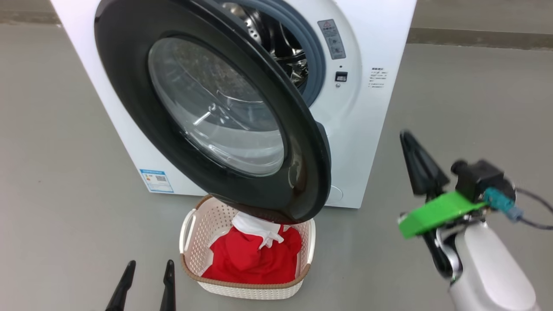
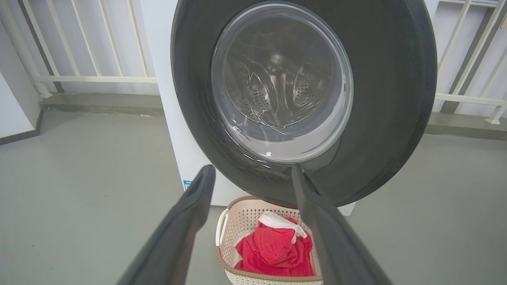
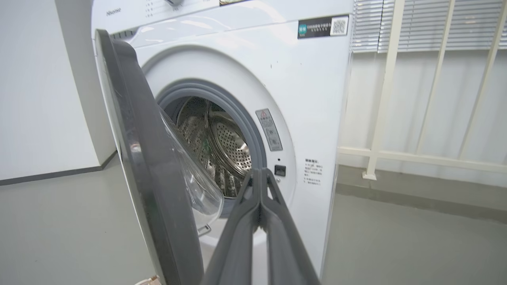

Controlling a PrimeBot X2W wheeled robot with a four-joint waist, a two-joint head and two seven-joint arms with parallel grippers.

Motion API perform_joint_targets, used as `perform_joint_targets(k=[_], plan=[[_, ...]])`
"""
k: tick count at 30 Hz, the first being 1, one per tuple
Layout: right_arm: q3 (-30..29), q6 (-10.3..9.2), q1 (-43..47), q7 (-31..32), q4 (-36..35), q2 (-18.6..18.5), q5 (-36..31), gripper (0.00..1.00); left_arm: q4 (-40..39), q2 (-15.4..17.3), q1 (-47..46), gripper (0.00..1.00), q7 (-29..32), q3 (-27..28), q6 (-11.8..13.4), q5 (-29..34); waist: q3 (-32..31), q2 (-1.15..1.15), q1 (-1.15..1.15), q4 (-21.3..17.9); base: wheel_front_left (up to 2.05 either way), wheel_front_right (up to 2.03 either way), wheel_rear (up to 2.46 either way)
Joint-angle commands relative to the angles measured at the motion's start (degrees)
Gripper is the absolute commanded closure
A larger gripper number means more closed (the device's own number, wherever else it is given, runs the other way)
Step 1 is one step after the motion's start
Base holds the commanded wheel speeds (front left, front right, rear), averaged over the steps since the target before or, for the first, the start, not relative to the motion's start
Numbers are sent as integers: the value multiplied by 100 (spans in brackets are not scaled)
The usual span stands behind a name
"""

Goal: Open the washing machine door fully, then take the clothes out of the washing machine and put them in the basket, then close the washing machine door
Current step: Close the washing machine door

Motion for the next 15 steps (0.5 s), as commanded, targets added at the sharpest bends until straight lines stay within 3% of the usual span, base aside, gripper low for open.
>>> perform_joint_targets(k=[1, 9, 15], plan=[[163, 19, -295, -76, -255, 1, 26, 100, -148, 81, -315, 0, -36, 199, 9, -4, 10, 0, 0, 30, 0, 0, 0], [895, 19, -630, -106, -1601, 1, 165, 100, -159, 103, -405, 0, -45, 177, 16, -5, 15, 0, 0, 30, 0, 0, 0], [1708, 19, -516, 330, -1842, 1, 441, 100, -165, 97, -476, 0, -78, 132, -3, -13, 53, 0, 0, 65, 0, 0, 0]])
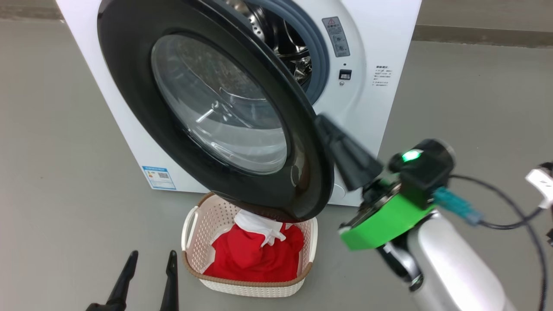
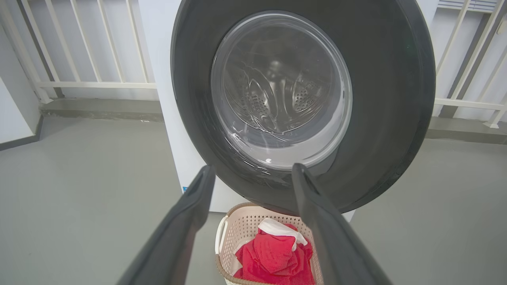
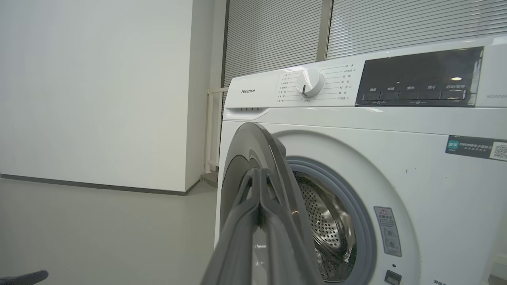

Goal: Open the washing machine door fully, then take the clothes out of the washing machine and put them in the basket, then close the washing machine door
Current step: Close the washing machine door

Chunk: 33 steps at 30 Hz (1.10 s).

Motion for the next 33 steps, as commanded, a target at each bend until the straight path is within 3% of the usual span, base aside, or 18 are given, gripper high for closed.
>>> perform_joint_targets(k=[1, 11, 21, 33], plan=[[182, 19, -27, 72, -75, 48, 126, 100, -160, 80, -317, 0, -67, 172, -9, -4, 15, 0, 0, 25, 0, 0, 0], [935, 19, 150, 243, 1152, 48, 539, 100, -121, 65, -444, 0, -130, 87, -32, 0, 143, 0, 0, 156, 0, 0, 0], [1113, 19, -491, -178, 2391, 48, 840, 100, -52, 41, -572, 0, -203, 28, -60, -34, 265, 0, 0, 199, 0, 0, 0], [1285, 19, -1150, -421, 3227, 48, 1111, 100, 34, 15, -703, 0, -280, -42, -84, -54, 375, 0, 0, 255, 0, 0, 0]])
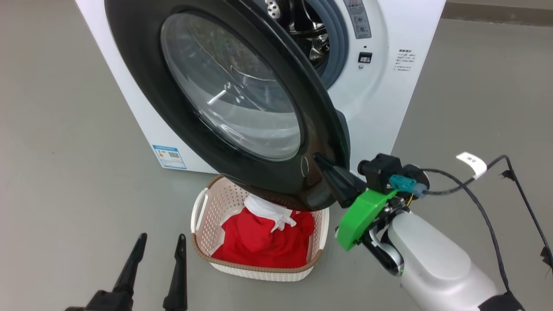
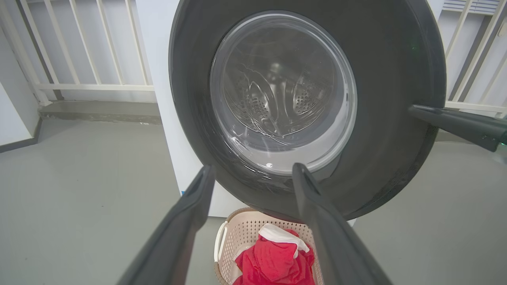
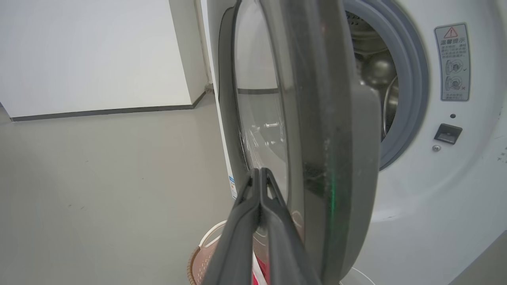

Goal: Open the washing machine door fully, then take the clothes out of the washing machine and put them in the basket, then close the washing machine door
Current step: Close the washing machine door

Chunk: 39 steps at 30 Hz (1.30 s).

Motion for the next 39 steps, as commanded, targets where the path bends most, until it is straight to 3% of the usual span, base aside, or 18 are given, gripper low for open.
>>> perform_joint_targets(k=[1, 14, 24, 39], plan=[[89, 19, -220, -97, -40, 67, 85, 100, -112, 37, -284, 0, -62, 167, -28, -6, 32, 0, 0, 19, 0, 0, 0], [-12, 19, -974, -168, 638, 67, 338, 100, -41, 11, -469, 0, -188, 131, -34, -21, 329, 0, 0, 94, 0, 0, 0], [-674, 19, -1767, -170, 1283, 50, -141, 100, 6, -99, -768, 0, -315, 36, -110, -25, 749, 0, 0, 295, 0, 0, 0], [-1402, 19, -2782, -171, 1852, -345, -622, 100, 207, -305, -1295, 0, -469, -22, -306, 0, 1342, 0, 0, 615, 0, 0, 0]])
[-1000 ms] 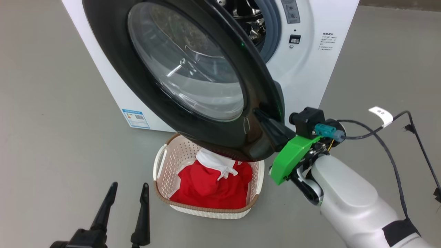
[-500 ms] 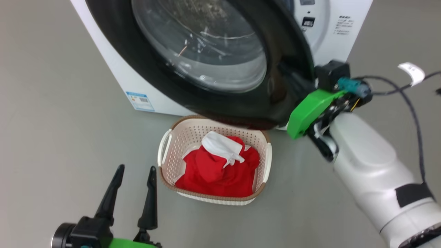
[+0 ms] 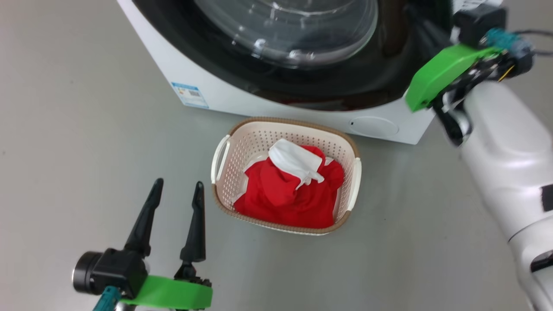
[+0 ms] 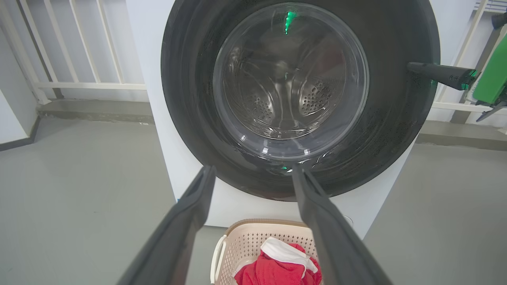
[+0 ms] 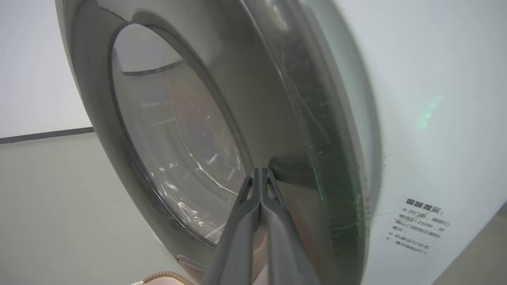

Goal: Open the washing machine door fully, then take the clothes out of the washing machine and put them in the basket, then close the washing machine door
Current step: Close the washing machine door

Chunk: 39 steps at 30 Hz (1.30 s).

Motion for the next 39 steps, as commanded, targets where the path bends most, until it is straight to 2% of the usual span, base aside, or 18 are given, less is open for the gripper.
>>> perform_joint_targets(k=[1, 9, 20, 27, 36, 37, 39], plan=[[-39, -6, -200, -77, -86, -5, -73, 100, -102, 50, -192, 0, -53, 176, -62, 5, 140, 0, 0, 112, 0, 0, 0], [-473, -6, -546, -77, -6, -255, -268, 100, 9, -123, -455, 0, -73, 155, -195, 60, 327, 0, 0, 305, 0, 0, 0], [-669, -6, -506, -77, -18, -152, -505, 100, 60, -237, -471, 0, -76, 285, -330, 194, 304, 0, 0, 294, 0, 0, 0], [-474, -6, -23, -77, -325, 127, -451, 100, 222, -230, -350, 0, -76, 336, -401, 222, 58, 0, 0, 94, 0, 0, 0], [-447, -6, 1102, -78, -1293, 257, -331, 100, 409, -128, -193, 0, -26, 327, -418, 198, -377, 0, 0, -249, 0, 0, 0], [-467, -6, 1247, -78, -1408, 264, -358, 90, 418, -110, -170, 0, -4, 329, -414, 193, -422, 0, 0, -294, 0, 0, 0], [-526, -6, 1538, -78, -1631, 287, -369, 57, 430, -80, -124, 0, 37, 338, -405, 175, -513, 0, 0, -377, 0, 0, 0]])
